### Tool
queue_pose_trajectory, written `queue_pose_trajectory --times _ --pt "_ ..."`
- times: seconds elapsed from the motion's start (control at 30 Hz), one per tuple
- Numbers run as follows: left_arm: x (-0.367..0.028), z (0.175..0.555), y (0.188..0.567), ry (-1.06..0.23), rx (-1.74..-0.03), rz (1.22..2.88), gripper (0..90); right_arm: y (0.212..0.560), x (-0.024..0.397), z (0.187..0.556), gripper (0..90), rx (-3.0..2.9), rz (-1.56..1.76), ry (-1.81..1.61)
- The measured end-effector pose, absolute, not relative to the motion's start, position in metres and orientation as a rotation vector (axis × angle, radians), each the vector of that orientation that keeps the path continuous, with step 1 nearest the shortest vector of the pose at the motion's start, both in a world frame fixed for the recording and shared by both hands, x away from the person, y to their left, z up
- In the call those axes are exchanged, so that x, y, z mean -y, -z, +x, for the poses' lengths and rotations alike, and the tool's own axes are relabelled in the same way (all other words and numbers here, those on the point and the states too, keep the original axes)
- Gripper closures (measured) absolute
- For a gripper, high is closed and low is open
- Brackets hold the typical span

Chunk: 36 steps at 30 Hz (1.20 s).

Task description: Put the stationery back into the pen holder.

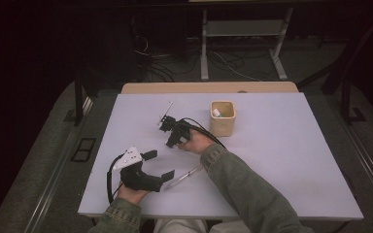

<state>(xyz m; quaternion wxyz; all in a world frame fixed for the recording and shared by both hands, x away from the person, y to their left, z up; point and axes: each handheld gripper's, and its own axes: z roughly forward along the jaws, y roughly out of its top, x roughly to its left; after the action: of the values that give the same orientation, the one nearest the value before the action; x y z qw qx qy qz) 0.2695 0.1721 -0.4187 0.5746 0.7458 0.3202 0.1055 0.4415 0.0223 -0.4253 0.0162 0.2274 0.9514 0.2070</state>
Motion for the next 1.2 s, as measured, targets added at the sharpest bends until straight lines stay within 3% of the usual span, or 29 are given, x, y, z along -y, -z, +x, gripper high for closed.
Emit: queue_pose_trajectory --times 0.53,1.2 --pt "-0.173 0.269 0.419 -0.248 -0.75 1.744 0.0 0.417 -0.014 0.442 78.5 -2.955 0.716 -0.739" --pt "-0.173 0.27 0.419 -0.251 -0.756 1.741 0.0 0.349 0.033 0.442 78.3 -2.803 0.799 -1.043"
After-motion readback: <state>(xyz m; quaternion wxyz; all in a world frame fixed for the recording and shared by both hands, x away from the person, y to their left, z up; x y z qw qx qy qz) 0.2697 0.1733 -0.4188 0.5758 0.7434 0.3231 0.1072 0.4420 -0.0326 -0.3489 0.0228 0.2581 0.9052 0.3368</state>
